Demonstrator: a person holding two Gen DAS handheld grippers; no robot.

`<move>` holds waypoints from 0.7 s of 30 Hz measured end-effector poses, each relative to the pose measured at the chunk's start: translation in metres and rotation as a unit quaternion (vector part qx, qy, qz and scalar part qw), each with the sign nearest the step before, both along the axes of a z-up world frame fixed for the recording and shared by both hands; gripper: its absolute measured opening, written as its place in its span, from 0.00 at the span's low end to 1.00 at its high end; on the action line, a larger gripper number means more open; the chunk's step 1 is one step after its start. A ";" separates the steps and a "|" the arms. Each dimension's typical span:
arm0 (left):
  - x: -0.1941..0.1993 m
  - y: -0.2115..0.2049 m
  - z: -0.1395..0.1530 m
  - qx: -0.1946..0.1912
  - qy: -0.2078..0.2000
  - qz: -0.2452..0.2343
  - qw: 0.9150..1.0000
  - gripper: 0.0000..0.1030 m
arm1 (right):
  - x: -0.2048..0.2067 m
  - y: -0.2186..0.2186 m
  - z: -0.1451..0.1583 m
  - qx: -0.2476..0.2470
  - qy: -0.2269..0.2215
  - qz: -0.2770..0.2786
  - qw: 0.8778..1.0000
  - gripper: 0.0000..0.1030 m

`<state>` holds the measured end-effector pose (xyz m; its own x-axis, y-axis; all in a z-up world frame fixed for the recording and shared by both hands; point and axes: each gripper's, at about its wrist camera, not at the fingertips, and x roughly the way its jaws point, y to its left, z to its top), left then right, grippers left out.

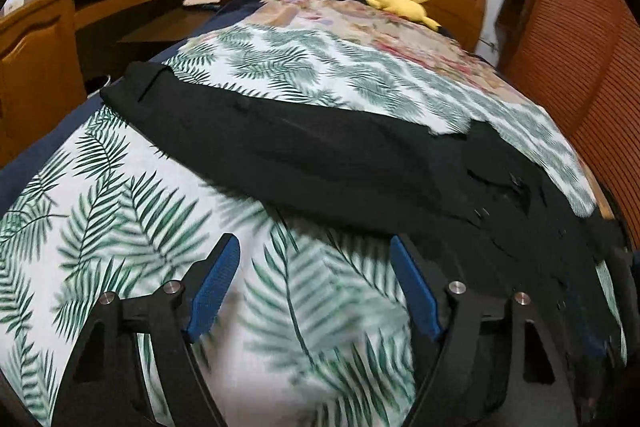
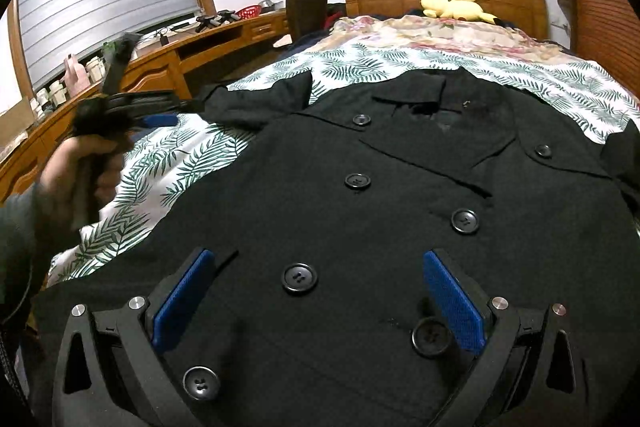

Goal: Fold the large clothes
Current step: 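Grasp the black coat sleeve with the left gripper and lift it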

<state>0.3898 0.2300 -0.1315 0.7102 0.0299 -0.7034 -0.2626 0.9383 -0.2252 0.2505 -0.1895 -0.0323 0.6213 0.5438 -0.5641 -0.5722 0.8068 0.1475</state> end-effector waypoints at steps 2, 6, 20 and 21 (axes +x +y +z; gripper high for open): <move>0.013 0.012 -0.007 -0.018 0.006 0.016 1.000 0.76 | -0.002 0.006 -0.001 0.001 -0.002 -0.002 1.000 1.00; 0.035 0.033 -0.022 -0.054 0.023 0.050 0.997 0.75 | 0.001 0.022 -0.004 0.001 -0.003 -0.004 1.000 1.00; 0.070 0.033 -0.019 -0.018 0.065 0.063 0.996 0.04 | 0.006 0.033 -0.006 0.003 -0.005 -0.007 1.000 1.00; 0.067 0.022 -0.006 -0.004 0.057 0.053 0.997 0.04 | 0.006 0.034 -0.006 0.004 -0.006 -0.008 1.000 1.00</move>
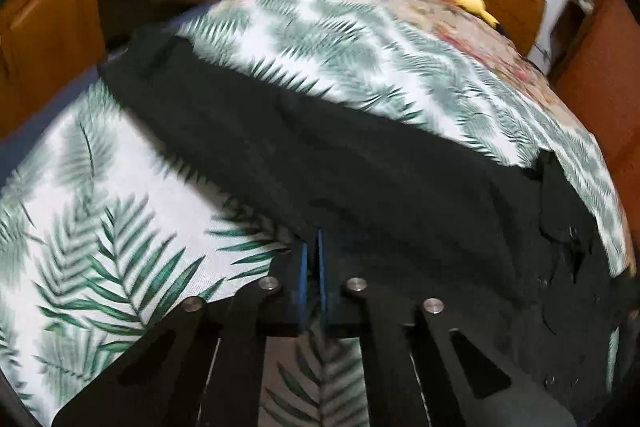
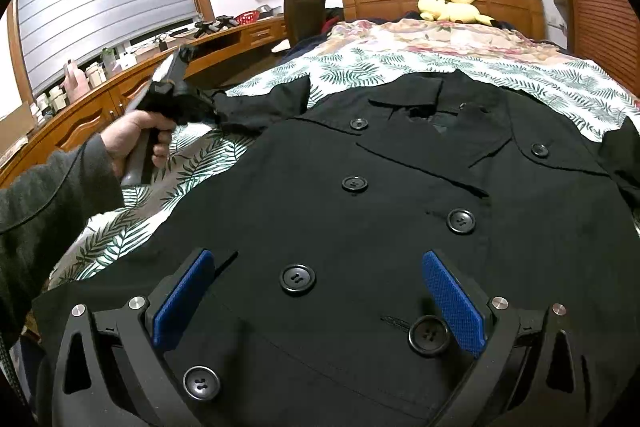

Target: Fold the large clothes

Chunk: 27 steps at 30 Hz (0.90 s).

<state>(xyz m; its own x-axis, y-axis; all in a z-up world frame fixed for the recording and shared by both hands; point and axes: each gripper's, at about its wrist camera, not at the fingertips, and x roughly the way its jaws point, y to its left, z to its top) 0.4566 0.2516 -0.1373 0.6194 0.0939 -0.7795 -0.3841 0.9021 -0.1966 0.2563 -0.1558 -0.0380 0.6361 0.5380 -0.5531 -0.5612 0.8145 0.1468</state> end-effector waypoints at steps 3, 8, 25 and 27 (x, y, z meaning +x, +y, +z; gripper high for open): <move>-0.010 -0.030 0.036 0.029 -0.024 -0.031 0.999 0.04 | -0.001 -0.001 0.000 0.004 -0.002 -0.001 1.000 1.00; -0.033 -0.092 0.082 0.062 -0.056 -0.103 0.991 0.04 | 0.000 -0.003 -0.001 0.016 0.003 0.003 1.000 1.00; -0.116 -0.170 0.093 0.172 -0.095 -0.175 0.965 0.78 | 0.002 -0.002 0.000 0.009 -0.007 0.007 1.000 1.00; -0.112 -0.156 0.088 0.182 -0.085 -0.161 0.966 0.78 | 0.002 0.000 -0.002 0.008 -0.007 0.007 1.000 1.00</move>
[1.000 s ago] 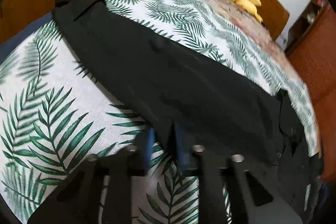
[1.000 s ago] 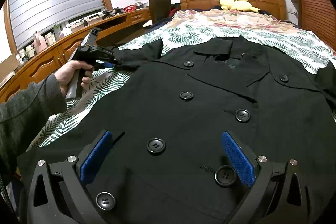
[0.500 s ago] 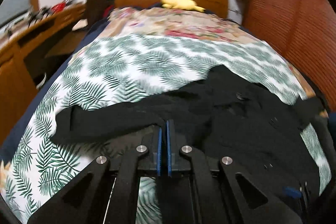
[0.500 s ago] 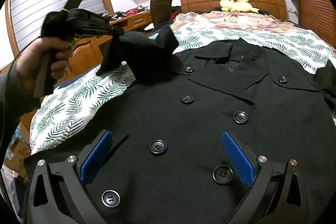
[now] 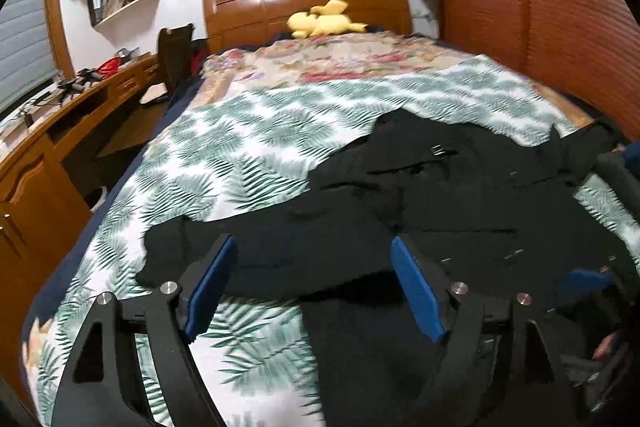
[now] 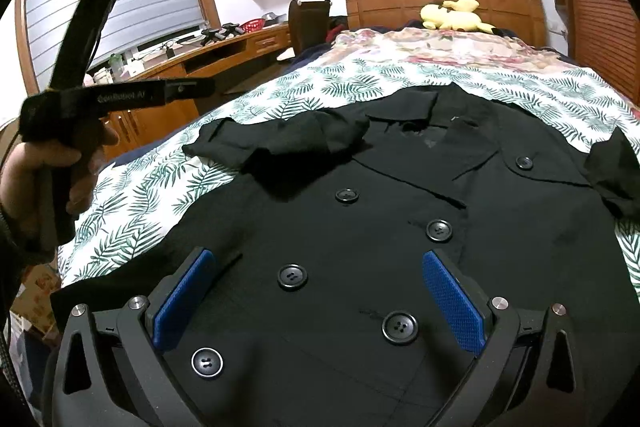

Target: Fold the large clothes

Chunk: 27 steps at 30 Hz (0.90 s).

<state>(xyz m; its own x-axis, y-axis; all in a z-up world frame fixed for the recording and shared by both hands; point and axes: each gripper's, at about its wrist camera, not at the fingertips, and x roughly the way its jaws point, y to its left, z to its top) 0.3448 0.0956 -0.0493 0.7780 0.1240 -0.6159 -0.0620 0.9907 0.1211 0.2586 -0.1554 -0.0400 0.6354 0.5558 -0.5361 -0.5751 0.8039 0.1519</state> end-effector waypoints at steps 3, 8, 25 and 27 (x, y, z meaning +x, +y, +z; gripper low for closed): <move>0.009 0.023 -0.009 -0.016 0.005 0.031 0.999 0.78 | 0.002 0.002 -0.003 -0.002 0.004 0.000 1.000 1.00; 0.028 0.066 -0.039 -0.021 0.024 0.089 0.996 0.78 | 0.004 0.004 -0.007 -0.005 0.011 -0.001 1.000 1.00; 0.058 0.154 -0.125 -0.224 0.095 0.169 0.955 0.74 | 0.003 0.003 -0.008 -0.015 0.014 -0.005 1.000 1.00; 0.062 0.155 -0.125 -0.224 0.095 0.171 0.955 0.63 | 0.001 0.002 -0.007 -0.014 0.010 -0.008 1.000 1.00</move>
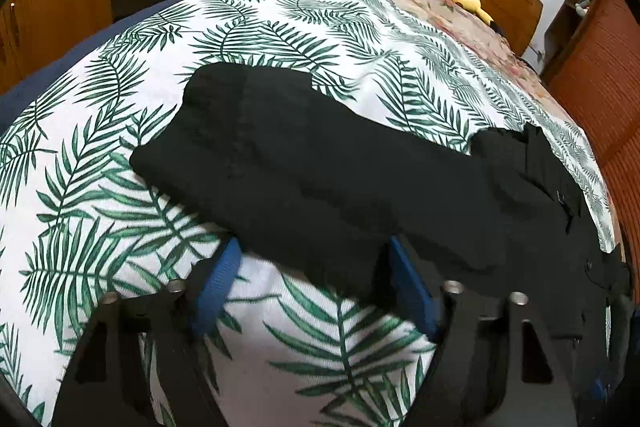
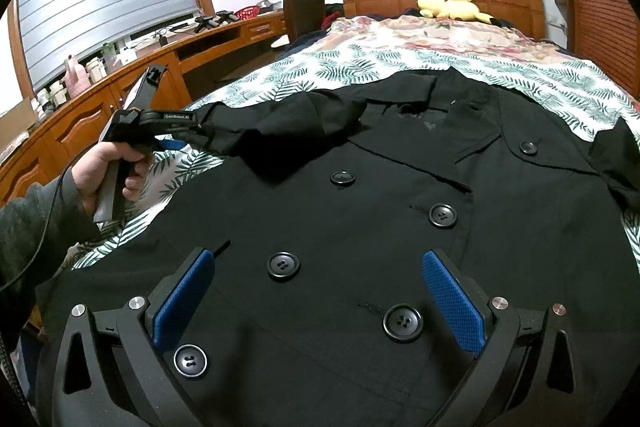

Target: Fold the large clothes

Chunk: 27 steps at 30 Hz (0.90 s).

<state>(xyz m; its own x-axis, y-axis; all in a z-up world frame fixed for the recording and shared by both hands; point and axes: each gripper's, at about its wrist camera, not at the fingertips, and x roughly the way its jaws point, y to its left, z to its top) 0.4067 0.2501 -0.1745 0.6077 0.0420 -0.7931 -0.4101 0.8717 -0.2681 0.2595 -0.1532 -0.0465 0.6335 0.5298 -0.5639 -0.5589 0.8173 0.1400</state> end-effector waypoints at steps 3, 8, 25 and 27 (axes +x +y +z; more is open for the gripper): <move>0.008 -0.001 0.002 0.017 0.005 -0.005 1.000 0.24 | -0.004 0.001 0.001 -0.005 -0.008 0.003 1.000 1.00; 0.004 -0.008 0.028 0.053 -0.009 -0.016 0.998 0.05 | -0.014 0.002 0.006 -0.018 -0.028 0.009 0.999 1.00; -0.060 -0.215 0.180 0.192 -0.158 -0.208 0.946 0.03 | -0.060 -0.069 0.030 -0.044 -0.085 -0.061 0.994 1.00; -0.068 -0.234 0.184 0.192 -0.168 -0.224 0.941 0.03 | -0.062 -0.076 0.035 -0.041 -0.087 -0.072 0.993 1.00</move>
<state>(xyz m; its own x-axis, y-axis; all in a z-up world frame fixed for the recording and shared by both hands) 0.3382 0.0159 0.0092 0.8459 -0.0336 -0.5323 0.0723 0.9960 0.0521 0.1979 -0.2288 -0.0118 0.7905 0.3838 -0.4773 -0.4457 0.8950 -0.0185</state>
